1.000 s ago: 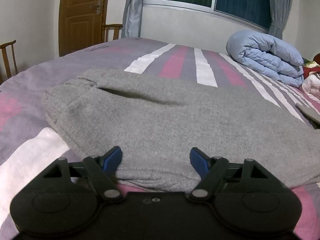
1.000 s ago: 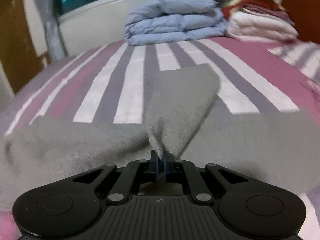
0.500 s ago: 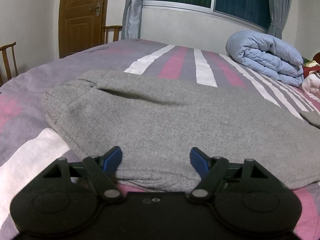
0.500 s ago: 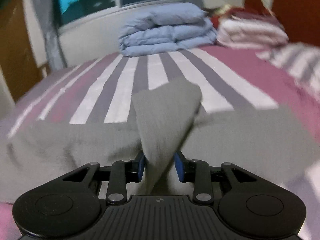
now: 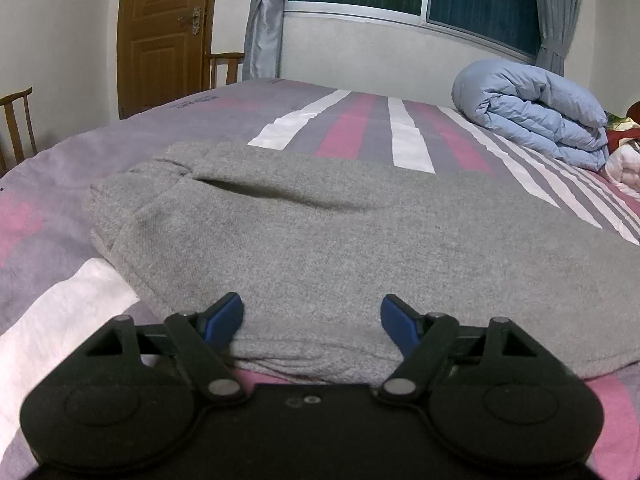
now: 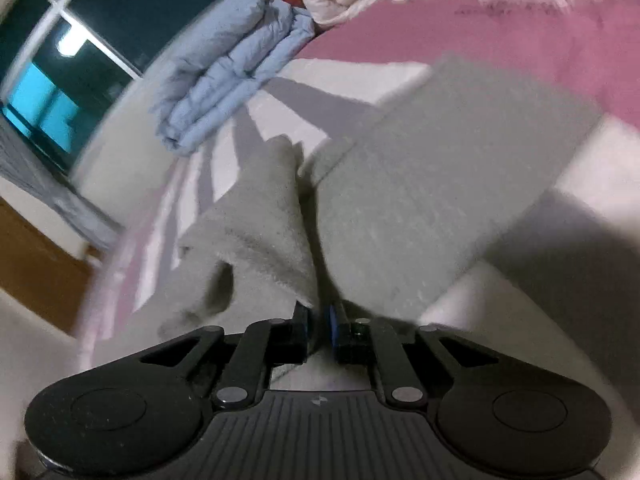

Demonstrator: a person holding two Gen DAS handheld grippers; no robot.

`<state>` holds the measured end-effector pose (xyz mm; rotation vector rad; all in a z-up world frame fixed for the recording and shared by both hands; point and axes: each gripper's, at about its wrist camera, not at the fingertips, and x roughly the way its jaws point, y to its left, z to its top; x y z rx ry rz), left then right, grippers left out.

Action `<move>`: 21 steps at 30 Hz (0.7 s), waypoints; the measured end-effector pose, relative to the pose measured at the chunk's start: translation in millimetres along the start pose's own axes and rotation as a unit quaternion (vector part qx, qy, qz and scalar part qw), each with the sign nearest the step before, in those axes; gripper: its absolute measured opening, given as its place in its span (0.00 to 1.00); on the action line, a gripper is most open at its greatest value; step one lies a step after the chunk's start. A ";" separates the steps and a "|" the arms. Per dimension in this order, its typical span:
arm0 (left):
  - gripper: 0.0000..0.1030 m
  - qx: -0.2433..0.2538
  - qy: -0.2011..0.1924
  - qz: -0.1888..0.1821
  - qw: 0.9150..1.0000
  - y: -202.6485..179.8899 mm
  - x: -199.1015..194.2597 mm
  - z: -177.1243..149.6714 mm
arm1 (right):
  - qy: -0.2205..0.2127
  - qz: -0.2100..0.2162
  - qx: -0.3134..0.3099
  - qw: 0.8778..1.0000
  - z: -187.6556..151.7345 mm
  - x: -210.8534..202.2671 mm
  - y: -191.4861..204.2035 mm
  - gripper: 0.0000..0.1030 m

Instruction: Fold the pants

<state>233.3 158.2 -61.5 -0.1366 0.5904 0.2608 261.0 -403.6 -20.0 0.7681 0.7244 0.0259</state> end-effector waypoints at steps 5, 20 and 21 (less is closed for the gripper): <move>0.67 -0.005 0.000 -0.002 1.000 1.5 -0.5 0.1 | -0.047 -0.069 -0.218 0.972 10.0 -3.8 63.6 0.65; 0.69 0.013 0.004 0.018 1.000 -6.9 -1.3 3.7 | -0.119 -0.116 -0.319 0.933 37.8 16.2 100.5 0.05; 0.70 0.019 0.003 0.023 1.000 -8.5 -1.3 4.0 | -0.134 -0.107 -0.260 0.950 42.8 -2.8 85.7 0.05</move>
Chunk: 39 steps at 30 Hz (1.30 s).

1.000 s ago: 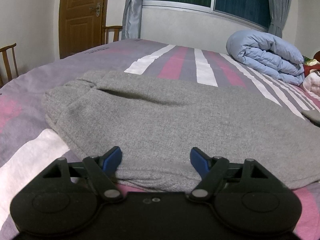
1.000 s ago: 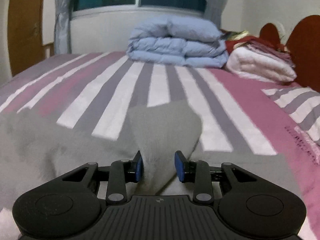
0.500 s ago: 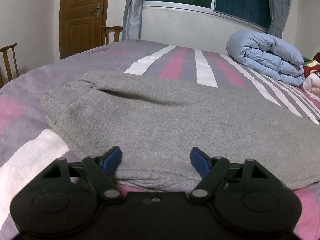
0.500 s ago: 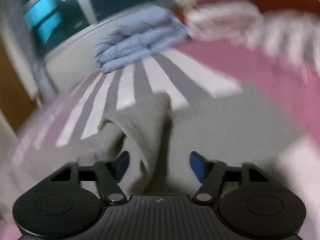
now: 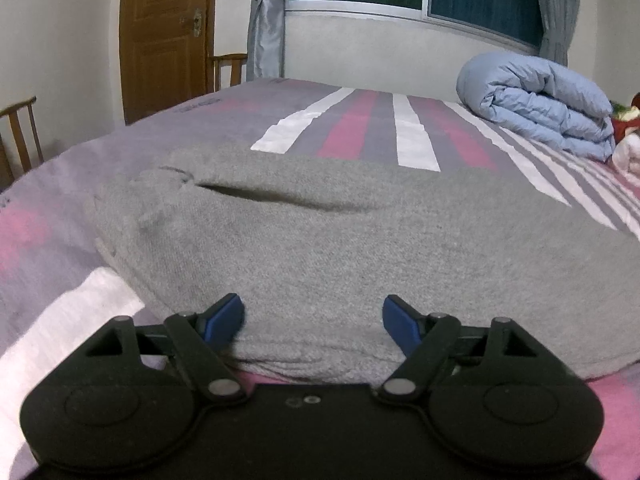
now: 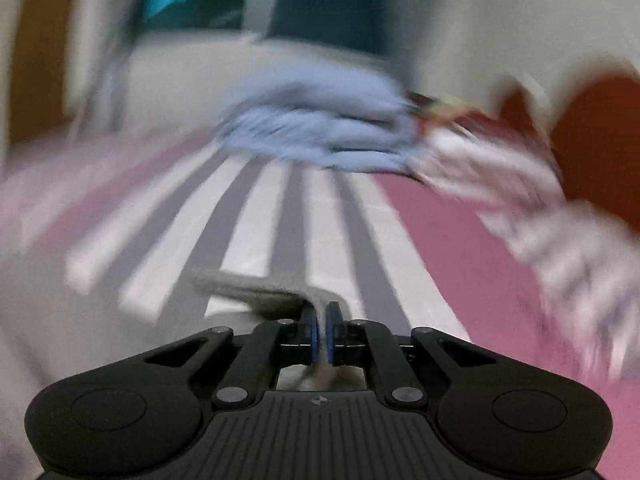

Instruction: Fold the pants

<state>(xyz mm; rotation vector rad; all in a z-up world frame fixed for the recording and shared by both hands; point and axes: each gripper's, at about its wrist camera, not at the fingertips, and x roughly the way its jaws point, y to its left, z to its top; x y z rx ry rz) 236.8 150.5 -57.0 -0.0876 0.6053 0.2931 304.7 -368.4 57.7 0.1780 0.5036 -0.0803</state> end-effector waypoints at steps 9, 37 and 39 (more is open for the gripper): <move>0.73 0.007 -0.002 0.009 1.000 -2.8 -1.4 -2.7 | 0.083 0.023 0.296 0.951 -91.4 -2.7 -102.1 0.05; 0.73 0.007 -0.002 0.010 1.000 -3.6 -2.7 -2.8 | 0.047 0.040 0.379 0.923 -94.3 -33.5 -177.8 0.33; 0.73 0.007 -0.002 0.010 1.000 -3.5 -3.0 -2.8 | 0.039 0.042 0.399 0.915 -96.8 -42.1 -180.9 0.50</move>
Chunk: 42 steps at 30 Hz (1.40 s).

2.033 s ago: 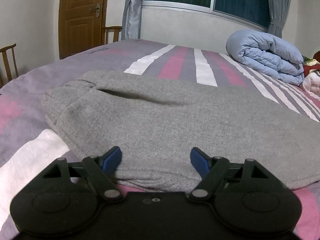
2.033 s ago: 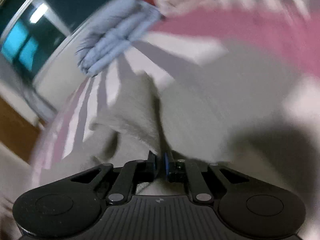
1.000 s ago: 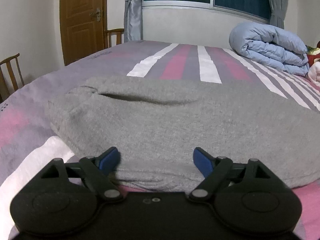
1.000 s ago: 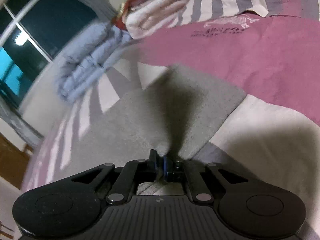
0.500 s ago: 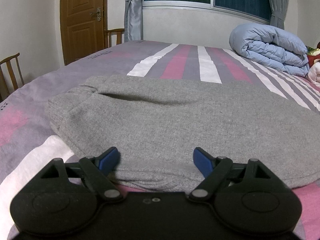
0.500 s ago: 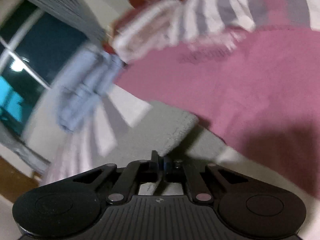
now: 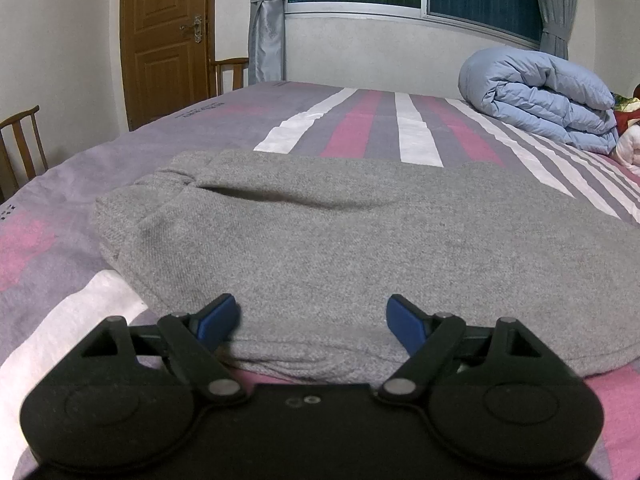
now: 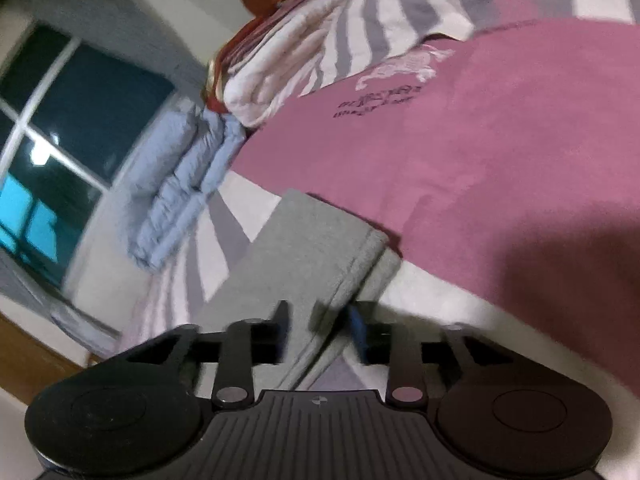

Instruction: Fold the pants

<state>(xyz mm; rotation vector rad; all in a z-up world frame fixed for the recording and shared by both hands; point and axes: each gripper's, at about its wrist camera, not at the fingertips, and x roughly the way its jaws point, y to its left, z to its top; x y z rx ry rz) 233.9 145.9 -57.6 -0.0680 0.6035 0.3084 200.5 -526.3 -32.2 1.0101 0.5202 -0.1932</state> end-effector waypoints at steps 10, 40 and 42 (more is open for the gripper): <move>0.73 0.001 -0.001 0.001 1.000 -0.2 -0.9 -0.5 | 0.030 -0.020 -0.059 0.998 29.0 31.9 15.8 0.11; 0.75 0.014 -0.008 0.000 1.000 -3.8 -3.2 0.7 | 0.005 0.012 -0.218 0.976 -40.3 20.5 62.1 0.17; 0.75 0.006 -0.007 -0.007 1.000 -0.4 -5.4 2.8 | 0.051 -0.051 -0.207 0.976 -43.4 56.1 64.5 0.14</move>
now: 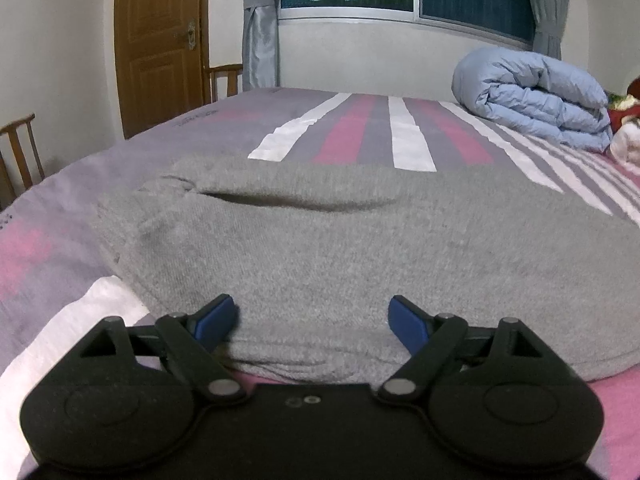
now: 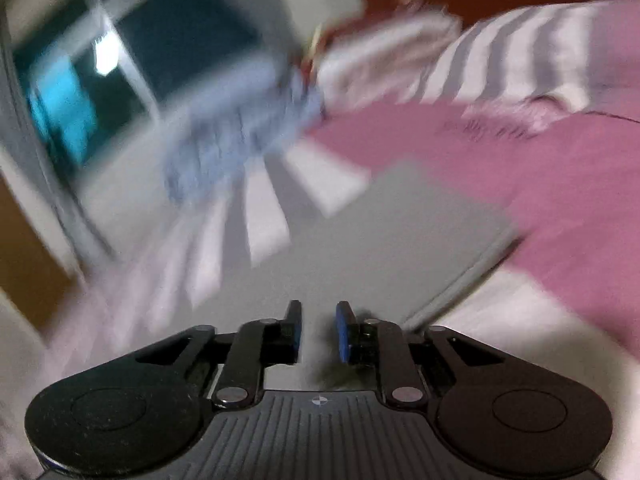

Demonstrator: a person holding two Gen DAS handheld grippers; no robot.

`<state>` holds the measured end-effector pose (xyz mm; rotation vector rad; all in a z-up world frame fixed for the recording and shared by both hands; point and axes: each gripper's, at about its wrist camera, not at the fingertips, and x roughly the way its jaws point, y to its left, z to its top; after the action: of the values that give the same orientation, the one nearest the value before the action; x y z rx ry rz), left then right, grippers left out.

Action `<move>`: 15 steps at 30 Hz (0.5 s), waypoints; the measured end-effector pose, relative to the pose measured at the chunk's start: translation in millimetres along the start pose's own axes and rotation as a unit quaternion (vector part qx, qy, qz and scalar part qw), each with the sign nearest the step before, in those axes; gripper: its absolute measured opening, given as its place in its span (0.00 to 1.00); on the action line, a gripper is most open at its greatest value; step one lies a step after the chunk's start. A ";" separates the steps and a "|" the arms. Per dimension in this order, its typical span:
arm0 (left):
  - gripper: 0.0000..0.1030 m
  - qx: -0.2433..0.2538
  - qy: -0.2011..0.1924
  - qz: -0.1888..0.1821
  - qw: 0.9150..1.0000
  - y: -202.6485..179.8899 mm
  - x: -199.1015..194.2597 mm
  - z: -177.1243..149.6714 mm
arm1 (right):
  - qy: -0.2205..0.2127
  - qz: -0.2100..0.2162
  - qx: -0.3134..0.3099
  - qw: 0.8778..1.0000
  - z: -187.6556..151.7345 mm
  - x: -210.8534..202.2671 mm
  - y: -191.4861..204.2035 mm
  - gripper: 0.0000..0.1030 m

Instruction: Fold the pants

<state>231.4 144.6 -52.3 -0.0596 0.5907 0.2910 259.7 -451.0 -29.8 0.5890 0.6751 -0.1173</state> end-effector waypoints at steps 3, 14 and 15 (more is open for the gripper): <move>0.75 0.012 -0.010 -0.002 1.000 3.0 -9.8 7.6 | -0.018 -0.007 0.043 0.999 14.1 -1.5 10.9 0.14; 0.78 0.015 -0.006 0.068 0.998 67.3 19.5 74.5 | 0.055 0.166 -0.159 0.972 -19.6 49.6 194.6 0.36; 0.77 0.016 -0.001 0.070 0.997 73.1 26.0 80.2 | 0.060 0.179 -0.174 0.966 -25.8 58.2 216.7 0.55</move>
<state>274.3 232.2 1.8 0.0132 0.5992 0.4167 353.2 -251.8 21.0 0.3714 0.6771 0.3720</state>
